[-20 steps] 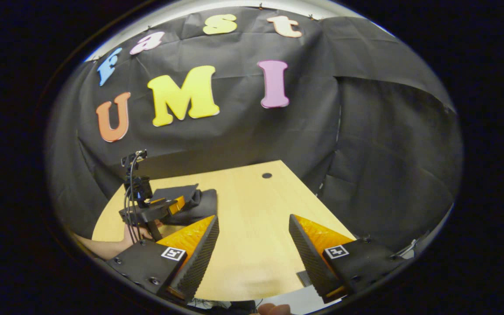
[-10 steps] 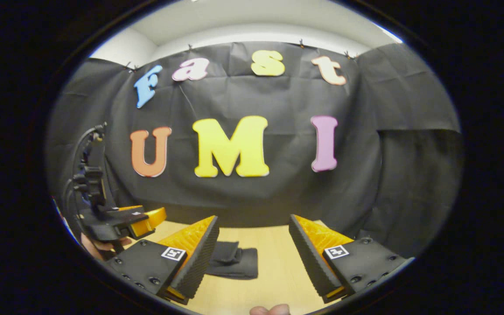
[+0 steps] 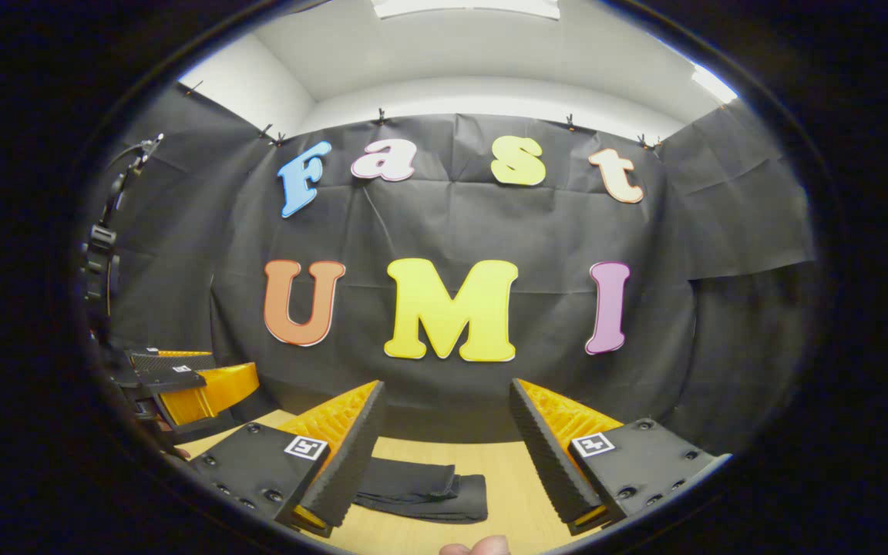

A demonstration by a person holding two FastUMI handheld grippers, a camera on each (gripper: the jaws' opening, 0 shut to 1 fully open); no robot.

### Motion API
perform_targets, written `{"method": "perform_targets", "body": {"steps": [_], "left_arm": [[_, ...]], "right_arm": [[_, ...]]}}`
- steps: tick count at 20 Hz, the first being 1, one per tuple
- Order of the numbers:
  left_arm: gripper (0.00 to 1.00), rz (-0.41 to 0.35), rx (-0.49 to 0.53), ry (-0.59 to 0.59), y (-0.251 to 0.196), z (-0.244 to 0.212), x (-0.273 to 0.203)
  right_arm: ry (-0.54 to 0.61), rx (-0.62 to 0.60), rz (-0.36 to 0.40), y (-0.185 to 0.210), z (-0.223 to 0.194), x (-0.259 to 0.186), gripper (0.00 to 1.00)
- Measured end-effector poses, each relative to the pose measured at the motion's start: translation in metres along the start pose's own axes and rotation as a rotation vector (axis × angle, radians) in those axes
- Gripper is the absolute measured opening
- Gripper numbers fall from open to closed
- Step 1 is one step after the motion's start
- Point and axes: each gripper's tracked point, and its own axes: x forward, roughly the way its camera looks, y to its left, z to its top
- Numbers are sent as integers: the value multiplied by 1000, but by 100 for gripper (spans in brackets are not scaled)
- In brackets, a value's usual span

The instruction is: Grasp the waist and the cuffs of the jeans and fold them to make the two legs overlap; first hold the waist and fold one-third of the jeans toward the cuffs, then hold the cuffs and fold the remaining one-third in the same direction to finish folding.

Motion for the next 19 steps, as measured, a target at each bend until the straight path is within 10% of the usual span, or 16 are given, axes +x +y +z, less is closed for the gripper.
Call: {"method": "perform_targets", "body": {"steps": [19], "left_arm": [[98,89,57,-6,20,-11,-23]], "right_arm": [[61,66,39,18,-15,-4,97]]}}
